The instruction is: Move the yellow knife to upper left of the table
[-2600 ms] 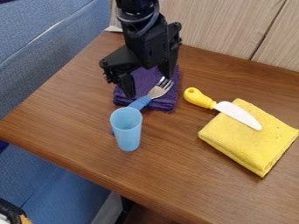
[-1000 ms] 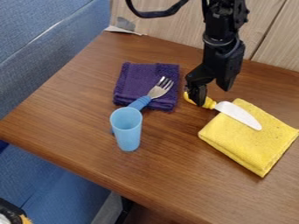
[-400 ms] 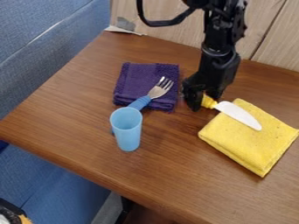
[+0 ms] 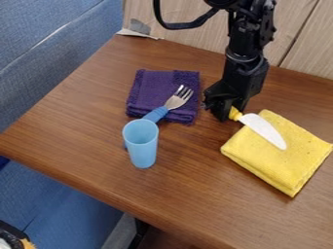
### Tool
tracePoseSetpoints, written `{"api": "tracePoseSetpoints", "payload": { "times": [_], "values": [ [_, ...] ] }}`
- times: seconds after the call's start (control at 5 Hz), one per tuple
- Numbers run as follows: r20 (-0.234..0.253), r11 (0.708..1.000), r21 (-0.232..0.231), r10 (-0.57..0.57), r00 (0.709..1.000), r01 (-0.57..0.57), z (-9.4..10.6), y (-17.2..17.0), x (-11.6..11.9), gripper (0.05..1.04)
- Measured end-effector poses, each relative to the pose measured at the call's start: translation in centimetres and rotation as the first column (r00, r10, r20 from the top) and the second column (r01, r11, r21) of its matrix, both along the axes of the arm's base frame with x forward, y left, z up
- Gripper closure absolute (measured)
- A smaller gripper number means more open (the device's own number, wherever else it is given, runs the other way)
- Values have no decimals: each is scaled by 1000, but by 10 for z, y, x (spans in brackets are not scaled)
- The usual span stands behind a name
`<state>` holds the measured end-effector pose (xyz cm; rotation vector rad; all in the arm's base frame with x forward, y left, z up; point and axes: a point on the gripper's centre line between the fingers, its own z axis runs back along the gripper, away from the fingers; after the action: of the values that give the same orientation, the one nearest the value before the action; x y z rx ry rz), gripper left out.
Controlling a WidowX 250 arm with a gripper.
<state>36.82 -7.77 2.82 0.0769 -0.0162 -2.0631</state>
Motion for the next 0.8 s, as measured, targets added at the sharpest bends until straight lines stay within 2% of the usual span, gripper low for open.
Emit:
{"api": "tracePoseSetpoints", "payload": {
  "times": [0.2,0.4,0.6,0.8],
  "values": [
    [16,1000,-18,22,1000,-22,21,2,1,665],
    [60,997,-33,71,996,-69,48,12,15,665],
    [129,991,-61,128,983,-121,84,15,42,665],
    [141,971,-76,234,962,-225,92,35,66,665]
  ]
}}
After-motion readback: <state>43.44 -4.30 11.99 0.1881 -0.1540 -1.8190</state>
